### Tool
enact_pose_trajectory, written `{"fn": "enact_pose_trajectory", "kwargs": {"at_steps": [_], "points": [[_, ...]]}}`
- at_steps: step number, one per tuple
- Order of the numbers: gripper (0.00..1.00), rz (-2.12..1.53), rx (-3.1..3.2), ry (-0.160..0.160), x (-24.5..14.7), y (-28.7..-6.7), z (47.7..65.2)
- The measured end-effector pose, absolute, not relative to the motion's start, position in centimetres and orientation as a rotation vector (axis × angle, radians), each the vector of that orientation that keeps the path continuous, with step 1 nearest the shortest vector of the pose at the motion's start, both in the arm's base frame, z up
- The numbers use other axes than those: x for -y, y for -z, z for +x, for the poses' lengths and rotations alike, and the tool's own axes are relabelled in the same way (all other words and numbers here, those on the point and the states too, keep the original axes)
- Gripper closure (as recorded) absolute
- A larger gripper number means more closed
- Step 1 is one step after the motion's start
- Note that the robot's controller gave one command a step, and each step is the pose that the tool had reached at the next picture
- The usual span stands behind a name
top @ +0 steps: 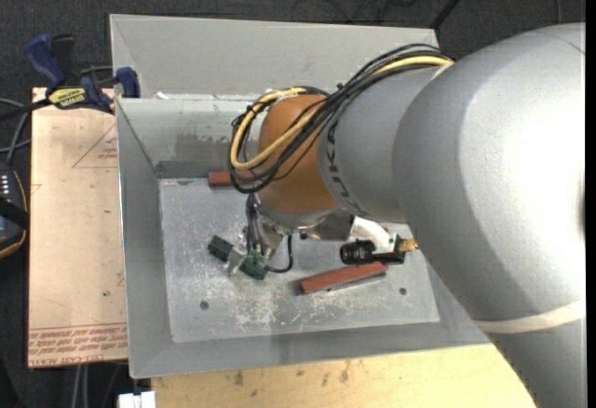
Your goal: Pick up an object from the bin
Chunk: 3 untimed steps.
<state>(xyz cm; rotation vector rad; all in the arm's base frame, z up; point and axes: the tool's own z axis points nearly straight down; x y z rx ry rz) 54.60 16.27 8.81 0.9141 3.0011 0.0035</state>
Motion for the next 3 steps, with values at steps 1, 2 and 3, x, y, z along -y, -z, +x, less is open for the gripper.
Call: {"fn": "enact_pose_trajectory", "kwargs": {"at_steps": [1,2,3], "points": [[1.0,0.915,-3.006,0.0,-16.3,-9.7,54.5],[1.0,0.915,-3.008,0.002,-16.3,-11.0,54.5],[1.0,0.913,-3.006,-0.002,-16.3,-12.3,54.5]]}}
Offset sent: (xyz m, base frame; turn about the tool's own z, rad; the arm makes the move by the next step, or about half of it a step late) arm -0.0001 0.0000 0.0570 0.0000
